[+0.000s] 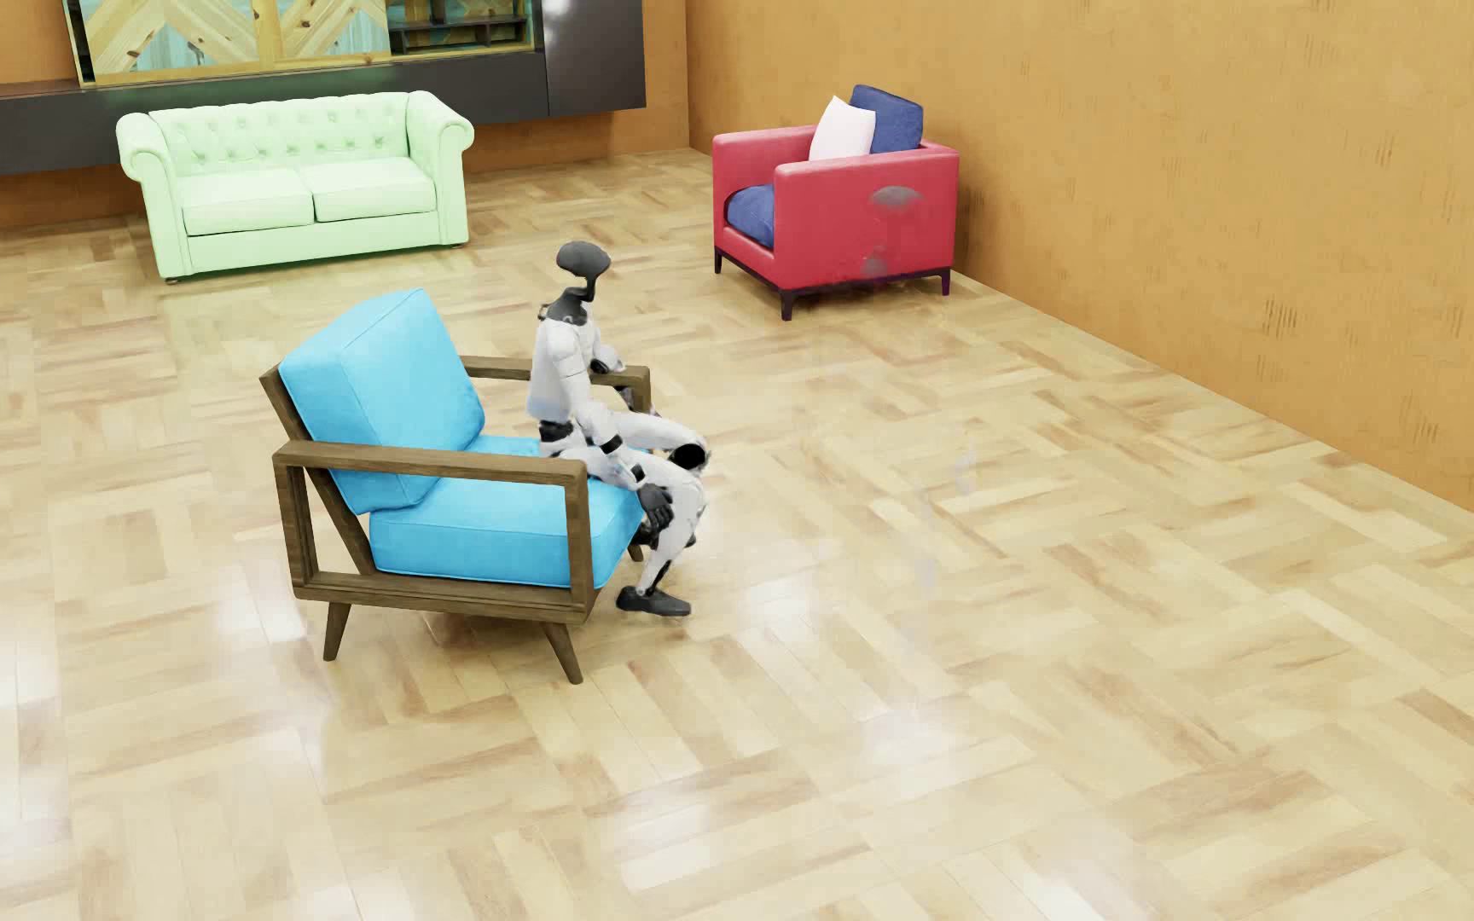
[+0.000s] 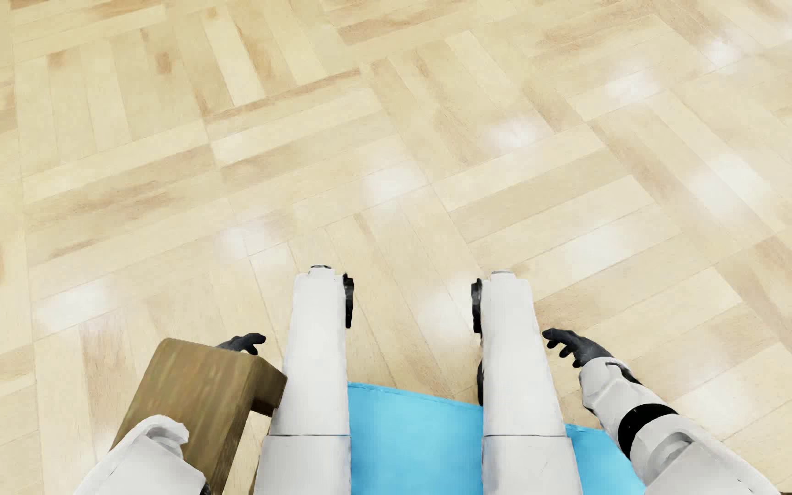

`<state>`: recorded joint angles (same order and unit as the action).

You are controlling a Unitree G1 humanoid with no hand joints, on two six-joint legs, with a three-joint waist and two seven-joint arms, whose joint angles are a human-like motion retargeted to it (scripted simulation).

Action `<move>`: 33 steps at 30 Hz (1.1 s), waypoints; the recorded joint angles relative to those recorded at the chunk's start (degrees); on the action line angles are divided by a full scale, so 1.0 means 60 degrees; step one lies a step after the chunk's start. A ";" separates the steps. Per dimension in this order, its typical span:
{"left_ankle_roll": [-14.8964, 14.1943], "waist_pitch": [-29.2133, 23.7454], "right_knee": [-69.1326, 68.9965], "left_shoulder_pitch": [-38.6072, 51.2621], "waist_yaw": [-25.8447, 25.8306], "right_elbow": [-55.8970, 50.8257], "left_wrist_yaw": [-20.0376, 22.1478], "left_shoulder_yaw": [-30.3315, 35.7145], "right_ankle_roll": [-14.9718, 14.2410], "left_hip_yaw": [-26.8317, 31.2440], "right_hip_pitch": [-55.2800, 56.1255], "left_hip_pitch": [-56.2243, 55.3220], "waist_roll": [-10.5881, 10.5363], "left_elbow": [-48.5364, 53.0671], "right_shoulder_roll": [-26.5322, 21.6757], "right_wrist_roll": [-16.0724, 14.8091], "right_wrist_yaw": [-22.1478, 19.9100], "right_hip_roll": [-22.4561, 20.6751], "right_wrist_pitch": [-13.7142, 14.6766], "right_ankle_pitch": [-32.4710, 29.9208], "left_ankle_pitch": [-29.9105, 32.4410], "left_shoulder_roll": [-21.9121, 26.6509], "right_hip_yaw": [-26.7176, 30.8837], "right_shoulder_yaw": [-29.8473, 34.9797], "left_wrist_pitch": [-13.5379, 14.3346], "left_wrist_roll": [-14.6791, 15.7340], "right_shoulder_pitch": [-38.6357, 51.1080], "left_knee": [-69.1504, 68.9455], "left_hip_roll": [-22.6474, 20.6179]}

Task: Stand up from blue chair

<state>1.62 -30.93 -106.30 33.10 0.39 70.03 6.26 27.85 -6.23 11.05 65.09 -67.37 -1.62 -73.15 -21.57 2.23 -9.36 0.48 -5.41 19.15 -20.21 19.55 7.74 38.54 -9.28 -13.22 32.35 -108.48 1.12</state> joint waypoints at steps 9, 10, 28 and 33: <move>0.0021 -0.0130 0.0008 0.0206 -0.0008 0.0060 0.0159 0.0060 -0.0047 0.0014 0.0177 -0.0180 -0.0023 0.0069 -0.0036 -0.0052 -0.0150 -0.0013 0.0026 0.0012 -0.0003 0.0017 0.0024 -0.0012 0.0062 -0.0014 0.0260 0.0016 -0.0061; 0.0025 -0.0183 0.0009 0.0273 0.0004 0.0088 0.0178 0.0058 -0.0067 0.0021 0.0241 -0.0246 -0.0030 0.0054 -0.0042 -0.0069 -0.0145 -0.0022 0.0025 0.0018 -0.0003 0.0002 0.0030 -0.0014 0.0077 -0.0003 0.0332 0.0012 -0.0075; -0.0058 -0.0473 0.2745 0.0589 -0.0068 -0.0001 0.0889 0.0764 -0.0525 -0.0139 0.0159 -0.0291 -0.0153 0.0311 -0.0285 -0.0086 -0.0546 0.0100 0.0467 0.1112 -0.0534 0.0401 -0.0136 -0.0192 0.0626 0.0400 0.0858 0.2685 -0.0073; 0.0121 0.0809 0.6578 -0.1506 -0.0091 -0.0100 0.0460 0.0157 -0.0438 -0.0784 -0.2886 0.2890 -0.0144 0.0247 -0.0460 0.0190 -0.0330 0.0076 0.0422 0.0588 -0.0402 0.0359 -0.0603 -0.0815 0.0500 -0.0109 -0.0762 0.6365 0.0009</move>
<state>2.35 -26.08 -66.83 24.07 -0.16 69.43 9.02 28.79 -8.85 6.35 47.77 -50.03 -2.48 -71.67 -24.33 3.37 -11.34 0.94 -2.88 22.68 -22.62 21.71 4.12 33.65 -6.28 -13.88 27.78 -70.29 1.18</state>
